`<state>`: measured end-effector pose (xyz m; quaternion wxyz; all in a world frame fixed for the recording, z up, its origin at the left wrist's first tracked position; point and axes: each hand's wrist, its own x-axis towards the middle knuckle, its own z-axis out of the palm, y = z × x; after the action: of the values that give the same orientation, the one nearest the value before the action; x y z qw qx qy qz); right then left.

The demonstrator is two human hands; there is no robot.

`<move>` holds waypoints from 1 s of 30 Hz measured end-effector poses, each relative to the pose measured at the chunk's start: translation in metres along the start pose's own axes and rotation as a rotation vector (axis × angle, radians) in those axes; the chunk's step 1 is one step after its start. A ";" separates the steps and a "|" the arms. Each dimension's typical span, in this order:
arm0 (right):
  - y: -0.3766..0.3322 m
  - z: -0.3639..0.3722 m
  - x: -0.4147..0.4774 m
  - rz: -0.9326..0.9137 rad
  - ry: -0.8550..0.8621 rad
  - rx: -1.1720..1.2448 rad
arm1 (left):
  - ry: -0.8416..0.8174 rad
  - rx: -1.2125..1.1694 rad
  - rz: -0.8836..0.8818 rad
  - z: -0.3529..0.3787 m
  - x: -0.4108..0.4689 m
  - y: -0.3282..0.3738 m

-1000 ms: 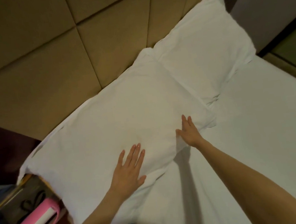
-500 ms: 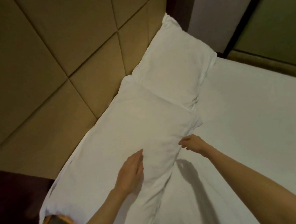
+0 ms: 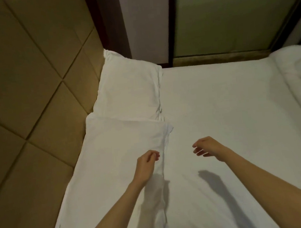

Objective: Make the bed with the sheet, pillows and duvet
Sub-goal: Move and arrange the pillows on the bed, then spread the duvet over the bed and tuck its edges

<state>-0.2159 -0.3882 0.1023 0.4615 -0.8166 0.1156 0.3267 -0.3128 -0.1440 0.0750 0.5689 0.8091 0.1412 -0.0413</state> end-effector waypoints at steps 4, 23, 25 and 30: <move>0.019 -0.012 -0.016 0.011 0.017 0.091 | -0.011 -0.048 -0.040 0.022 0.002 0.012; 0.155 -0.197 -0.105 0.011 0.199 0.420 | -0.103 -0.214 -0.188 0.226 -0.060 0.110; 0.168 -0.217 -0.113 0.005 0.218 0.438 | -0.127 -0.227 -0.186 0.253 -0.071 0.124; 0.204 -0.262 -0.134 0.004 0.260 0.471 | -0.196 -0.216 -0.179 0.311 -0.092 0.153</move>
<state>-0.3054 -0.7320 0.1442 0.6196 -0.7215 0.2485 0.1840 -0.3300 -0.4983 0.1263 0.6577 0.7195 0.1603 -0.1549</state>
